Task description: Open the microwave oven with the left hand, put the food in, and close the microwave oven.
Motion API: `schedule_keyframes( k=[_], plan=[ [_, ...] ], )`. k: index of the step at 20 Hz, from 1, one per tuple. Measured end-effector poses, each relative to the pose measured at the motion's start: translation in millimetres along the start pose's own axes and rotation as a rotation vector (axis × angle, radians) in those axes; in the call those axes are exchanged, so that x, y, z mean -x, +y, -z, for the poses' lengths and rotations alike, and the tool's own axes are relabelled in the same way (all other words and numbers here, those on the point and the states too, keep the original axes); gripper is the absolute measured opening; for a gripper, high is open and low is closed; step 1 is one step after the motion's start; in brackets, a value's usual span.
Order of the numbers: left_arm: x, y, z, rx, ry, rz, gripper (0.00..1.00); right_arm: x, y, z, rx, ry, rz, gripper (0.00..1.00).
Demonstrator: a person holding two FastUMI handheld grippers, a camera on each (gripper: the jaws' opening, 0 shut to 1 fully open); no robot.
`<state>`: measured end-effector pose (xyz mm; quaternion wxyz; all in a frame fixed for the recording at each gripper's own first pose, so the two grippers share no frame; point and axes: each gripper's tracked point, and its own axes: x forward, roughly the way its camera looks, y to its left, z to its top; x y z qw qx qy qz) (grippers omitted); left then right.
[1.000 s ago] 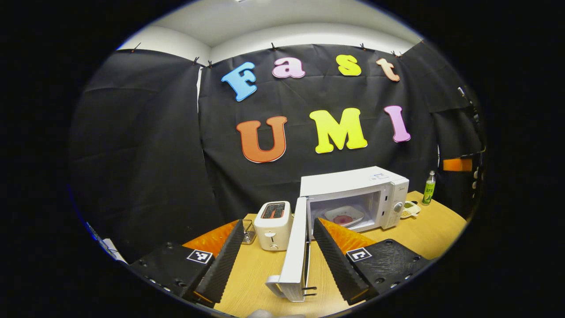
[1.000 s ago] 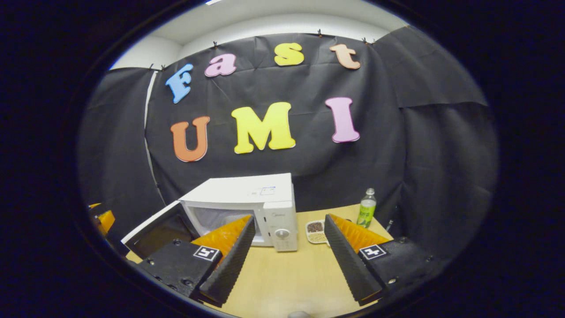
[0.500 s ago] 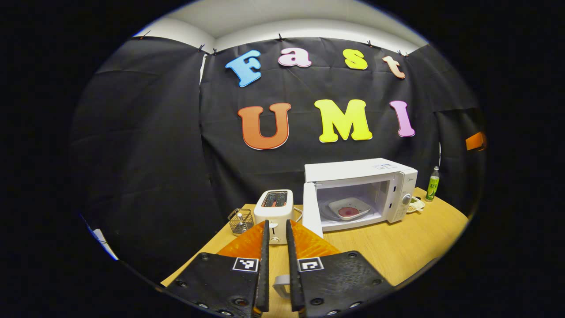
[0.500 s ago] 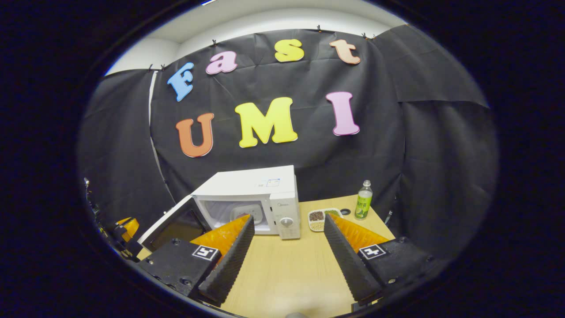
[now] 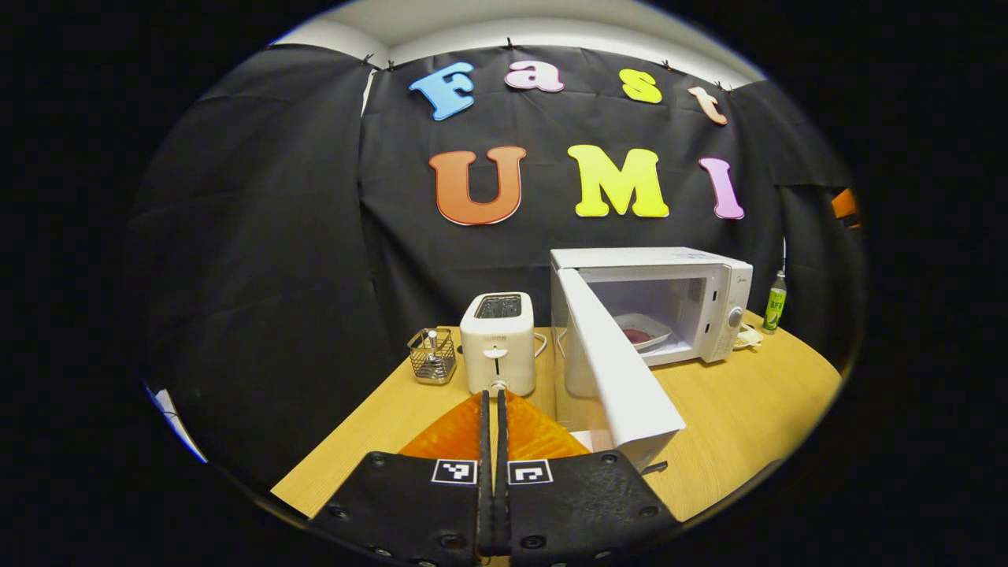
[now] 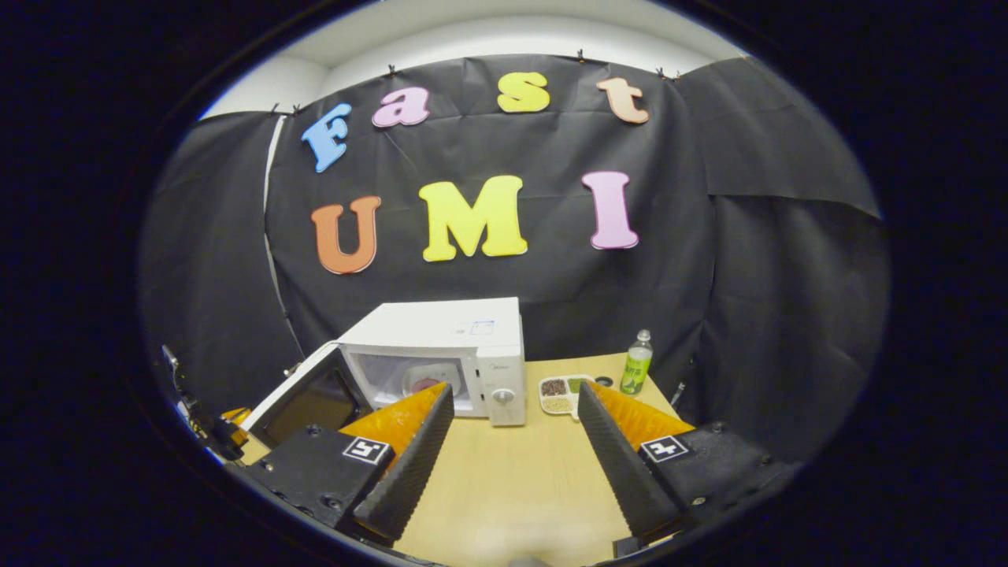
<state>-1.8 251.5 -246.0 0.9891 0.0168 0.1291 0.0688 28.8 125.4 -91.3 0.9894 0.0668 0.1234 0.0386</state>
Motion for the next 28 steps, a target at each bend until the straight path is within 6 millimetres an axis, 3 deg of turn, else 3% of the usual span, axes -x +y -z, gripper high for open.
schedule_keyframes(
  k=[1, 2, 3, 4, 5, 6, 8, 9, 10, 11, 12, 13, 14, 15, 18, 19, 20, 21, 25, 26, 27, 28],
  plan=[
    [0.6, -0.4, 2.3, -0.007, 0.006, -0.003, 0.00, -0.8, 0.8, -0.8, -0.005, 0.000, -0.004, 0.92],
    [-0.2, -3.5, 4.2, -0.009, 0.004, 0.003, 0.00, -0.4, 2.7, -1.8, -0.011, 0.004, -0.012, 1.00],
    [0.9, -7.1, 3.6, -0.015, -0.003, 0.008, 0.00, 0.1, 1.7, -2.3, -0.017, 0.007, -0.016, 0.92],
    [0.8, -10.8, 4.3, -0.026, -0.002, 0.012, 0.00, 1.0, 0.7, -2.5, -0.018, 0.007, -0.019, 1.00],
    [1.7, -14.7, 3.4, -0.038, -0.007, 0.016, 0.00, 1.3, -2.5, -3.1, -0.015, 0.004, -0.010, 0.92],
    [2.7, -19.3, 2.4, -0.043, -0.010, 0.024, 0.00, 2.5, -5.2, -4.5, -0.013, -0.002, -0.006, 1.00],
    [3.7, -32.4, 2.6, -0.044, -0.007, 0.047, 0.00, 4.5, -5.3, -6.9, -0.019, -0.006, -0.009, 1.00],
    [3.2, -39.8, 2.7, -0.042, -0.007, 0.059, 0.00, 4.0, -6.0, -5.9, -0.024, -0.004, -0.015, 0.92],
    [4.4, -48.0, 2.0, -0.042, -0.008, 0.071, 0.00, 3.9, -7.3, -5.4, -0.028, 0.000, -0.017, 1.00],
    [5.0, -56.2, 1.8, -0.044, -0.010, 0.084, 0.00, 3.7, -9.5, -6.0, -0.030, 0.002, -0.019, 1.00],
    [4.8, -65.9, 1.0, -0.049, -0.014, 0.099, 0.00, 4.0, -11.5, -6.7, -0.029, 0.000, -0.020, 1.00],
    [5.0, -76.0, 1.3, -0.053, -0.014, 0.112, 0.00, 3.7, -14.5, -7.5, -0.026, -0.001, -0.019, 0.92],
    [3.5, -84.5, 1.7, -0.057, -0.011, 0.125, 0.00, 3.4, -18.0, -7.9, -0.023, 0.002, -0.022, 0.92],
    [2.5, -95.3, 3.4, -0.063, -0.007, 0.139, 0.00, 3.7, -21.7, -6.7, -0.020, 0.008, -0.024, 1.00],
    [3.8, -125.8, 0.3, -0.071, -0.011, 0.174, 0.00, 3.3, -37.5, -13.5, -0.029, 0.006, -0.015, 1.00],
    [2.3, -137.0, 0.4, -0.070, -0.012, 0.190, 0.00, 3.8, -43.2, -18.6, -0.034, -0.002, -0.009, 0.92],
    [1.1, -147.5, -0.5, -0.068, -0.012, 0.203, 0.00, 3.2, -47.8, -22.7, -0.036, -0.007, -0.006, 0.92],
    [-0.2, -159.0, -1.4, -0.064, -0.015, 0.220, 0.00, 3.9, -53.2, -24.5, -0.034, -0.007, -0.004, 1.00],
    [-9.7, -205.4, -6.6, -0.073, -0.020, 0.291, 0.00, 5.6, -71.1, -36.6, -0.029, -0.022, 0.019, 1.00],
    [-12.7, -215.6, -8.0, -0.072, -0.020, 0.307, 0.00, 6.1, -74.7, -37.5, -0.029, -0.020, 0.022, 0.92],
    [-16.8, -225.5, -9.4, -0.071, -0.020, 0.323, 0.00, 6.3, -77.9, -37.5, -0.027, -0.019, 0.026, 1.00],
    [-20.8, -234.6, -11.3, -0.074, -0.022, 0.338, 0.00, 5.8, -82.3, -37.8, -0.023, -0.015, 0.034, 0.91]
  ],
)
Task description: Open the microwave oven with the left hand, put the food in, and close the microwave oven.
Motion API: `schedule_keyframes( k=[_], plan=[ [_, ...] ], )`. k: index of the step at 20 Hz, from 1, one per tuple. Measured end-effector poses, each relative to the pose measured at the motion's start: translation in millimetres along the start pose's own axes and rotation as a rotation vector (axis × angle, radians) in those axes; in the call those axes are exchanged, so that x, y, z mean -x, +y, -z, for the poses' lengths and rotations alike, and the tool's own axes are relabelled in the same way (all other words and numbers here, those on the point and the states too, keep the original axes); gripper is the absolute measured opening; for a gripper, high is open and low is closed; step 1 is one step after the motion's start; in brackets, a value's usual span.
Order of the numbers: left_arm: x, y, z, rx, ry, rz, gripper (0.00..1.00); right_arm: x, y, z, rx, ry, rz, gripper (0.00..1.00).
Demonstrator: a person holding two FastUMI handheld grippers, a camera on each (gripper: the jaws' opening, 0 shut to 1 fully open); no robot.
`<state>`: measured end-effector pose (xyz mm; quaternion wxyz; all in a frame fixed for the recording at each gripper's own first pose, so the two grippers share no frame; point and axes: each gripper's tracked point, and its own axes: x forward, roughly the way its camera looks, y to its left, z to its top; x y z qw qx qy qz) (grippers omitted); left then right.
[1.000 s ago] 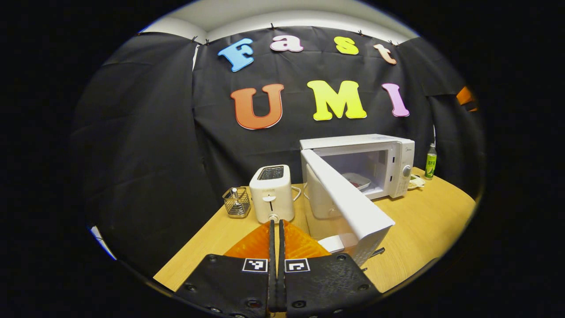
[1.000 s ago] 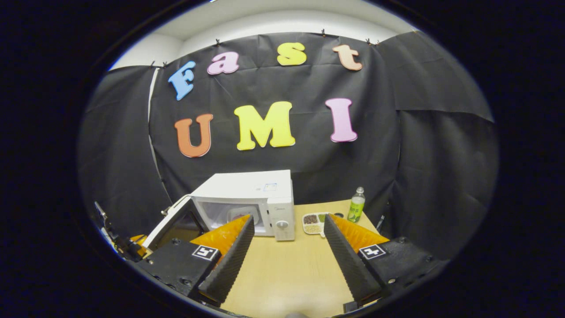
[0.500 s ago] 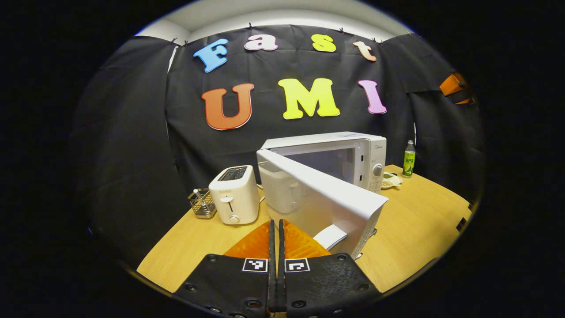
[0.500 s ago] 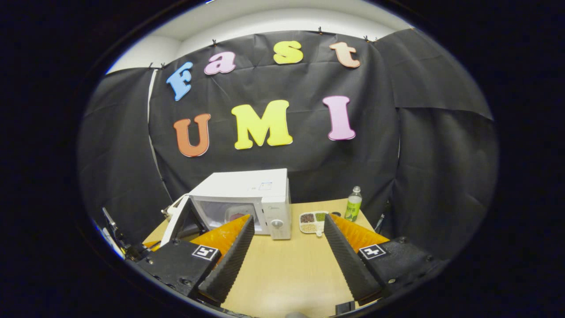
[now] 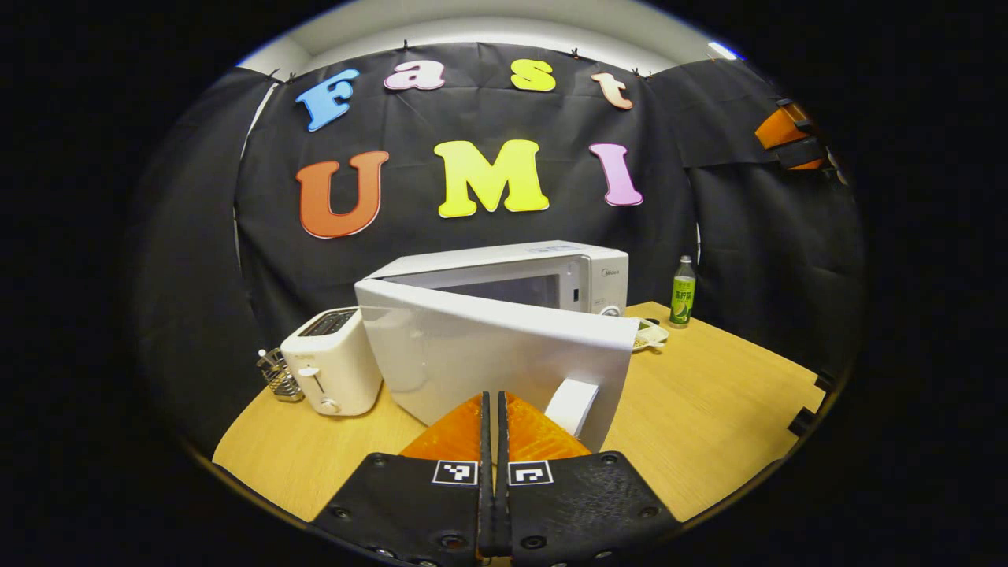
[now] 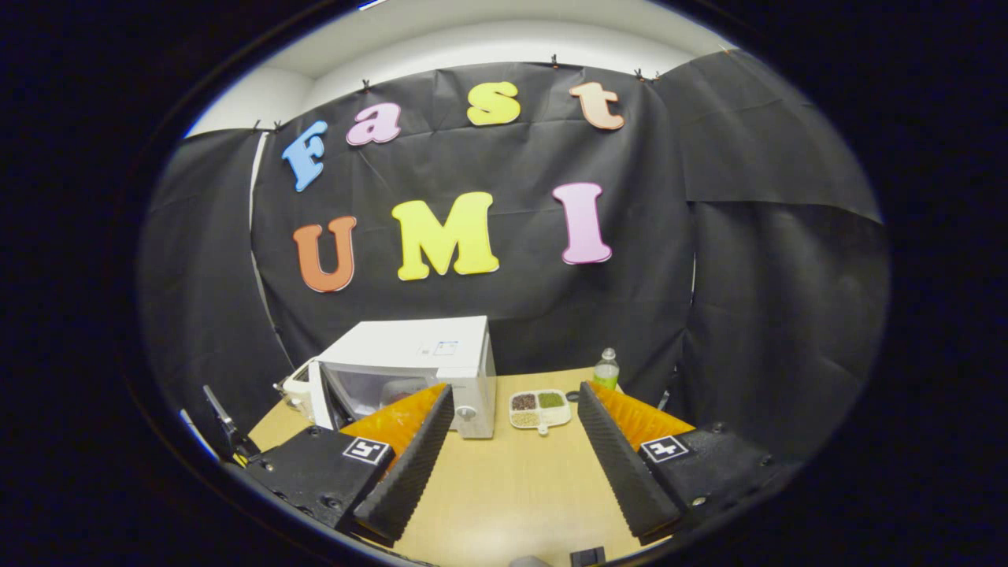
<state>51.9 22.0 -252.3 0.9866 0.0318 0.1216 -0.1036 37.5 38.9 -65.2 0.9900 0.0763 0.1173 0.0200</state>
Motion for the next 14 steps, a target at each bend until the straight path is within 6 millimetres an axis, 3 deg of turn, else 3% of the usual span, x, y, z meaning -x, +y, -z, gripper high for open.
schedule_keyframes(
  k=[1, 2, 8, 9, 13, 14],
  plan=[
    [-6.8, -6.6, -2.6, -0.004, -0.001, 0.014, 0.00, 0.1, -3.4, -0.4, 0.004, 0.003, 0.004, 0.92],
    [-13.6, -12.3, -4.3, -0.010, -0.001, 0.027, 0.00, -0.3, -6.8, -0.8, 0.006, 0.004, 0.008, 1.00],
    [-48.3, -37.0, -15.9, -0.031, -0.010, 0.086, 0.00, -7.8, -22.0, -7.8, 0.009, 0.003, 0.038, 1.00],
    [-53.7, -40.3, -17.2, -0.031, -0.010, 0.092, 0.00, -8.6, -23.1, -9.8, 0.008, 0.000, 0.040, 0.92],
    [-76.5, -52.0, -21.4, -0.029, -0.007, 0.107, 0.00, -14.0, -26.4, -10.9, 0.001, 0.008, 0.045, 0.92],
    [-83.3, -54.1, -23.1, -0.033, -0.008, 0.108, 0.00, -15.1, -28.9, -10.7, -0.006, 0.011, 0.048, 1.00]
  ],
)
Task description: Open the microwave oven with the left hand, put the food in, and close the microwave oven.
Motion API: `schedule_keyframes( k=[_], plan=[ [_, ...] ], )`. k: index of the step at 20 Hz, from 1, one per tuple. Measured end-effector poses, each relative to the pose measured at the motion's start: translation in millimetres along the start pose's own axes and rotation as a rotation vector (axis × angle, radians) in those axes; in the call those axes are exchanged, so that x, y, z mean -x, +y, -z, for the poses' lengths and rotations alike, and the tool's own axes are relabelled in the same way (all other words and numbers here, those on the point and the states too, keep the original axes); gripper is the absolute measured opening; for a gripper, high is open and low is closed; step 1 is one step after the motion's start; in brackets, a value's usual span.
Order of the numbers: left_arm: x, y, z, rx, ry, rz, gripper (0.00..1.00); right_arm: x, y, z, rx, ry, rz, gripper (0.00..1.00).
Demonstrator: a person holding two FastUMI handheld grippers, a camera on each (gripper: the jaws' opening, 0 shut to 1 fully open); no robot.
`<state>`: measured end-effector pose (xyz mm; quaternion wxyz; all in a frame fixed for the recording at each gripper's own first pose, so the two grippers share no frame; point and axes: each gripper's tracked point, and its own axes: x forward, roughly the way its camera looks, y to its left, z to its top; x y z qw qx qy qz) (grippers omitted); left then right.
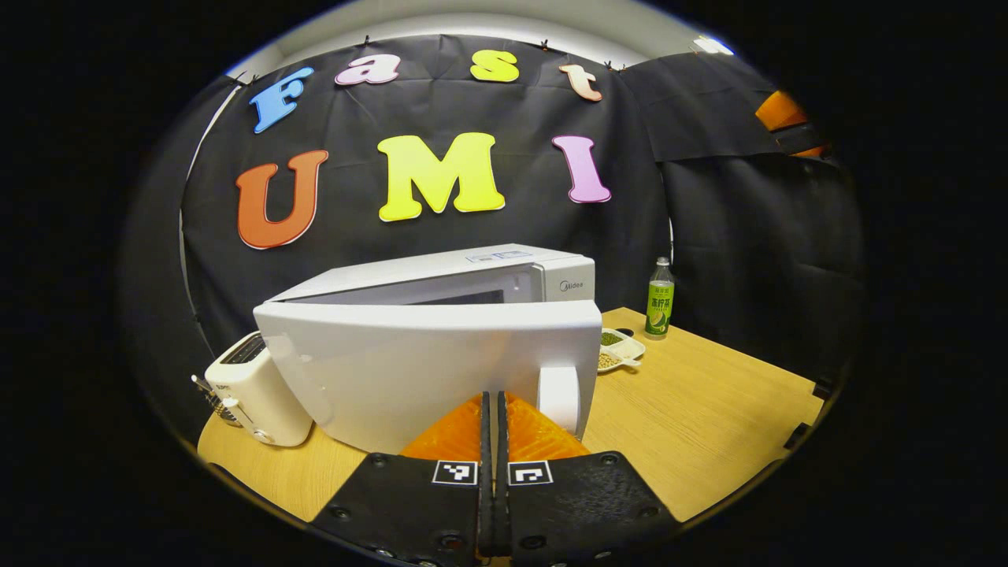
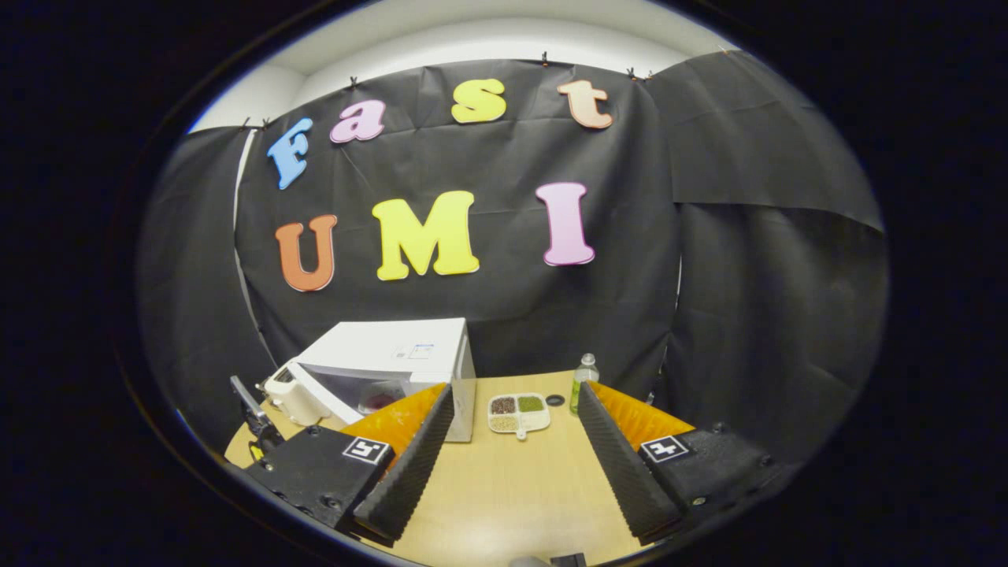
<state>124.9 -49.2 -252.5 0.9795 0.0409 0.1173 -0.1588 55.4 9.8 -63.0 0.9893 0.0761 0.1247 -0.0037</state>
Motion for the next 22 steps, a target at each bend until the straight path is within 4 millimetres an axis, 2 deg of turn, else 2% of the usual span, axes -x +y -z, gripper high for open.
schedule_keyframes(
  k=[1, 2, 3, 9, 10, 11, 12, 15, 16, 17, 18, 19, 22],
  plan=[
    [-6.9, -1.0, -0.5, -0.002, 0.003, 0.002, 0.00, -0.8, -2.5, 0.2, -0.006, 0.003, 0.005, 1.00],
    [-14.1, -2.7, -2.5, -0.001, 0.001, 0.005, 0.00, -1.0, -5.1, 0.3, -0.008, 0.006, 0.009, 0.92],
    [-20.1, -4.0, -4.8, 0.000, -0.002, 0.008, 0.00, -1.9, -8.9, 0.9, -0.008, 0.008, 0.015, 1.00],
    [-58.3, -7.2, -11.0, -0.004, 0.001, -0.001, 0.00, -6.4, -31.8, 5.1, -0.006, 0.021, 0.059, 1.00],
    [-64.2, -7.6, -11.9, 0.002, 0.000, -0.001, 0.00, -8.3, -36.1, 7.0, -0.007, 0.026, 0.066, 0.92],
    [-69.6, -7.6, -12.9, 0.003, -0.001, -0.002, 0.00, -9.7, -39.0, 8.4, -0.009, 0.031, 0.070, 1.00],
    [-75.8, -6.8, -14.8, -0.002, -0.001, -0.003, 0.00, -10.3, -41.2, 11.1, -0.012, 0.038, 0.072, 0.92],
    [-92.2, -4.9, -19.9, 0.001, -0.003, -0.011, 0.00, -13.2, -50.7, 16.4, -0.019, 0.054, 0.086, 0.92],
    [-96.9, -3.6, -21.7, 0.007, -0.003, -0.015, 0.00, -14.1, -53.0, 17.5, -0.021, 0.058, 0.091, 1.00],
    [-101.1, -3.0, -22.0, 0.015, 0.003, -0.024, 0.00, -14.5, -55.5, 18.6, -0.024, 0.061, 0.094, 1.00],
    [-105.6, -3.8, -22.1, 0.027, 0.012, -0.026, 0.00, -14.7, -57.0, 19.9, -0.027, 0.062, 0.097, 0.92],
    [-106.8, -4.4, -22.6, 0.037, 0.019, -0.036, 0.00, -14.9, -59.6, 20.1, -0.029, 0.064, 0.099, 1.00],
    [-106.9, -5.6, -25.0, 0.031, 0.016, -0.045, 0.00, -16.2, -63.6, 23.7, -0.041, 0.069, 0.104, 1.00]
  ],
)
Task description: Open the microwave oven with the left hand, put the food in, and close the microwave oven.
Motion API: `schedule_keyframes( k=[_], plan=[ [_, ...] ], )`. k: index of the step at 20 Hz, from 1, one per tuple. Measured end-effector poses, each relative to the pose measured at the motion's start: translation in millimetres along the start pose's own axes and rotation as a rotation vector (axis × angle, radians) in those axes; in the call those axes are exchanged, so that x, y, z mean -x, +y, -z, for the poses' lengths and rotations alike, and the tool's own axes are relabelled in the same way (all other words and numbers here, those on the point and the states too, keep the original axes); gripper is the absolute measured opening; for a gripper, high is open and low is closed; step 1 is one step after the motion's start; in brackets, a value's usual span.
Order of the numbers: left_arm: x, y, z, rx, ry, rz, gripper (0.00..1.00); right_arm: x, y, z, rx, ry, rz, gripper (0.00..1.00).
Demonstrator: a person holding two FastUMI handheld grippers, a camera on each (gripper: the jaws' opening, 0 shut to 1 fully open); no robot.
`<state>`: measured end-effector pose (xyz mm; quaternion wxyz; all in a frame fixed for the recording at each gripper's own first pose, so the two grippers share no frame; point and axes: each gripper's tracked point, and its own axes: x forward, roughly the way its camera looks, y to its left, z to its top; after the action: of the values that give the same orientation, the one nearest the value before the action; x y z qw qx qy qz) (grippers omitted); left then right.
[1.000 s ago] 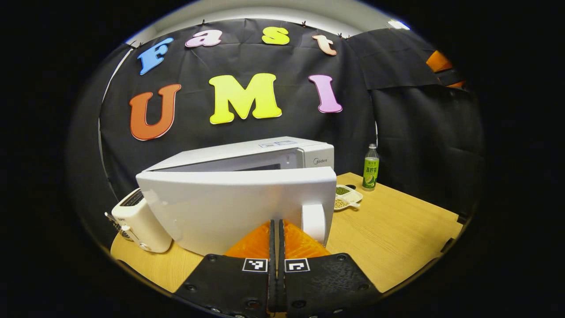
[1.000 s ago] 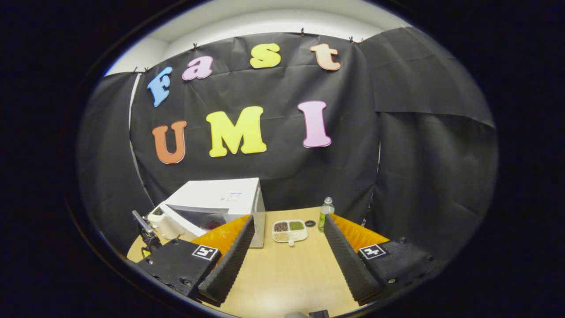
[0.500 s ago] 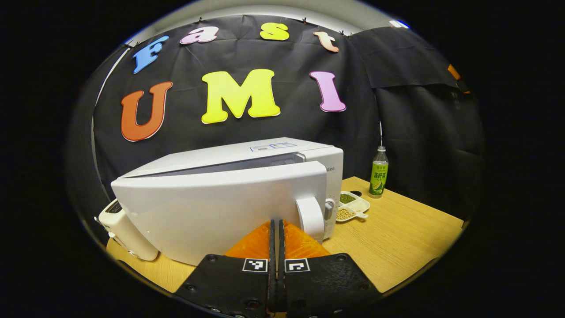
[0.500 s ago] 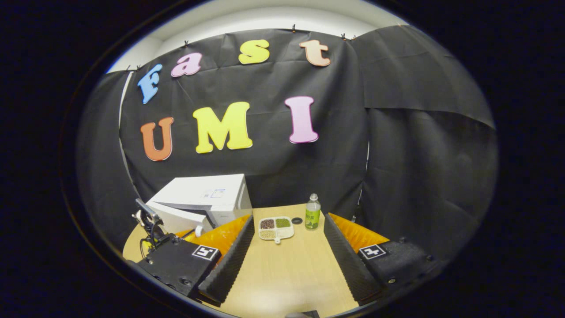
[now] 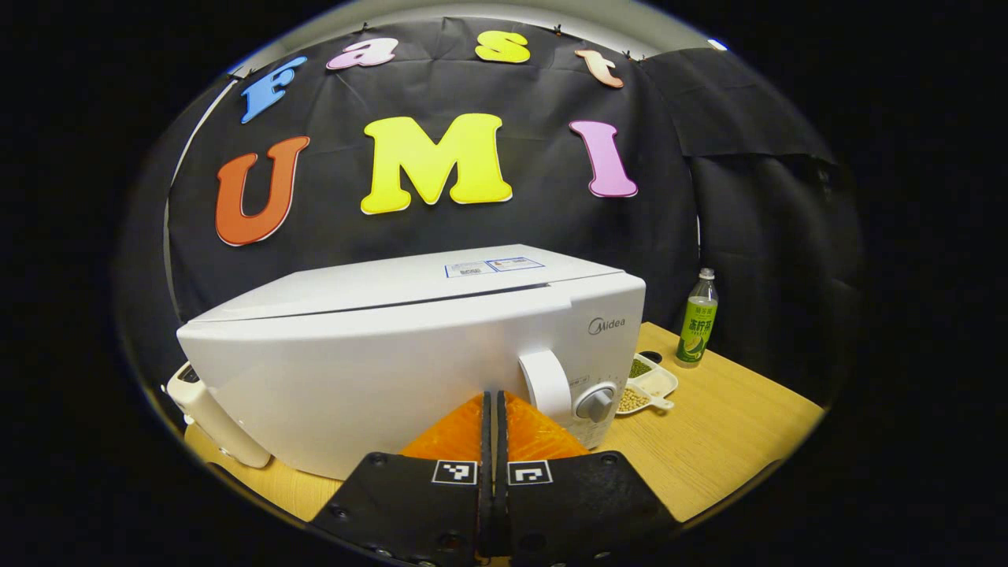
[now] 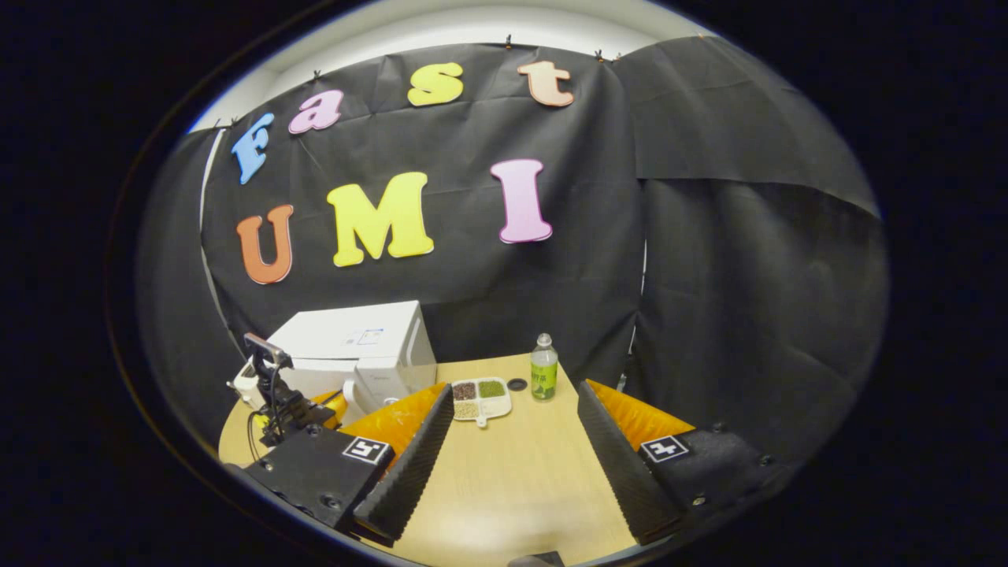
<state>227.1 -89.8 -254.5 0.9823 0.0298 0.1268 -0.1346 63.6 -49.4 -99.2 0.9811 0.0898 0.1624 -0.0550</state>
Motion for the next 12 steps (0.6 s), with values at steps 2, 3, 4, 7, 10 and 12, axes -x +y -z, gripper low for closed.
schedule_keyframes(
  k=[2, 3, 4, 7, 10, 12],
  plan=[
    [-0.8, 0.1, 0.5, 0.007, 0.007, -0.004, 0.00, 0.0, 0.0, 1.2, -0.004, 0.003, -0.003, 1.00],
    [-1.7, 1.7, -0.3, 0.008, 0.005, -0.014, 0.00, 0.1, 0.1, 0.6, -0.004, 0.000, -0.005, 1.00],
    [-4.0, 1.2, -0.7, 0.009, 0.004, -0.014, 0.00, 0.4, 1.1, 0.6, -0.003, -0.001, -0.006, 1.00],
    [-10.0, 0.3, -1.4, 0.011, 0.023, -0.028, 0.00, -1.3, 5.0, 1.4, -0.002, 0.007, -0.014, 1.00],
    [-0.6, -0.6, -1.3, 0.037, 0.033, -0.020, 0.00, -0.5, 17.8, -1.2, -0.002, 0.001, -0.041, 1.00],
    [9.8, -1.0, -6.4, 0.012, 0.033, -0.023, 0.00, 3.4, 24.9, -2.4, 0.004, -0.010, -0.052, 1.00]
  ],
)
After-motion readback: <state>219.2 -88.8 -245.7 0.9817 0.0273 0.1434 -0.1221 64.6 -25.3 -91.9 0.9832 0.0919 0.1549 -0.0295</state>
